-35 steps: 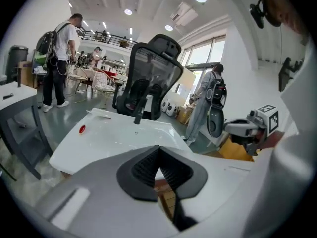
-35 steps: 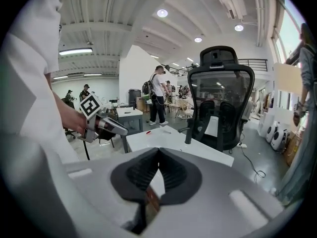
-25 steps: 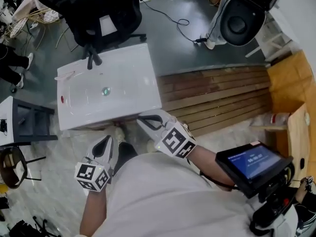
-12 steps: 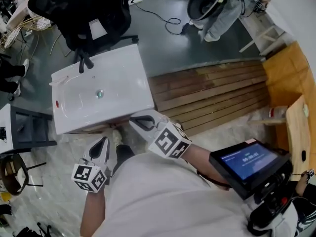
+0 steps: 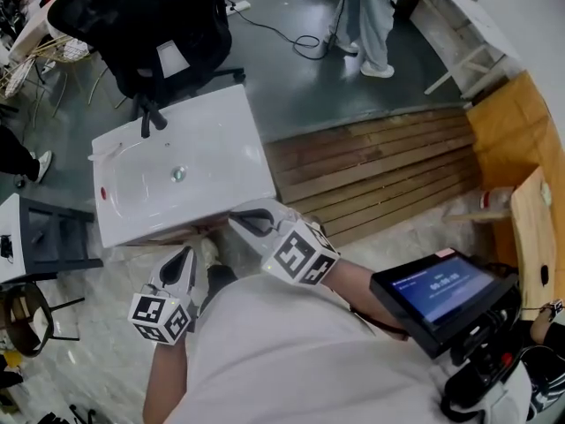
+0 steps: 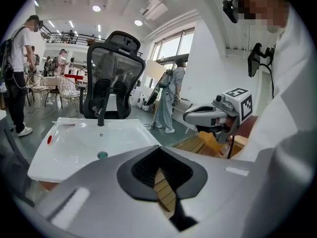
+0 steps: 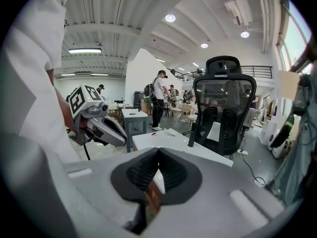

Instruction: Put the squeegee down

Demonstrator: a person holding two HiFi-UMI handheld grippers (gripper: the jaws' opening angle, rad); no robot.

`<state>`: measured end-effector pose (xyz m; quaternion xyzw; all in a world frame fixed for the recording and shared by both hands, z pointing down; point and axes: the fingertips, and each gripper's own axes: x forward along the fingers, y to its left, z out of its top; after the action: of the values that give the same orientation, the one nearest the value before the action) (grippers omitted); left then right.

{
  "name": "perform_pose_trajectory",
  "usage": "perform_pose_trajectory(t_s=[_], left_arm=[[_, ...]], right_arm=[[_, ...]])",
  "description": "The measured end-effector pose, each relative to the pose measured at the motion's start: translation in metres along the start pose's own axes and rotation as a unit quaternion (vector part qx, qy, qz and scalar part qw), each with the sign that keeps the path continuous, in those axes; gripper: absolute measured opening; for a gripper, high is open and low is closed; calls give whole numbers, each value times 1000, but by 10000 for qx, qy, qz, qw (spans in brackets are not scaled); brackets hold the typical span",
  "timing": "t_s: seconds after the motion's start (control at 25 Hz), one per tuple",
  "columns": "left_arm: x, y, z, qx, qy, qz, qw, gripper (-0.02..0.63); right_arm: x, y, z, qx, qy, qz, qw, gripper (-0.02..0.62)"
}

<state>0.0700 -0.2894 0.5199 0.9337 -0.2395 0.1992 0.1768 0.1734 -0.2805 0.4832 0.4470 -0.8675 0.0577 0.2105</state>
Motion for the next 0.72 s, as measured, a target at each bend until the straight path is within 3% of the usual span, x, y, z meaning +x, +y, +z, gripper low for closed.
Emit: perform_pose_trajectory(t_s=[0.72], left_arm=[[-8, -3, -10, -110, 82, 127, 9998, 8]], right_arm=[[-1, 8, -2, -42, 31, 139, 9999, 3]])
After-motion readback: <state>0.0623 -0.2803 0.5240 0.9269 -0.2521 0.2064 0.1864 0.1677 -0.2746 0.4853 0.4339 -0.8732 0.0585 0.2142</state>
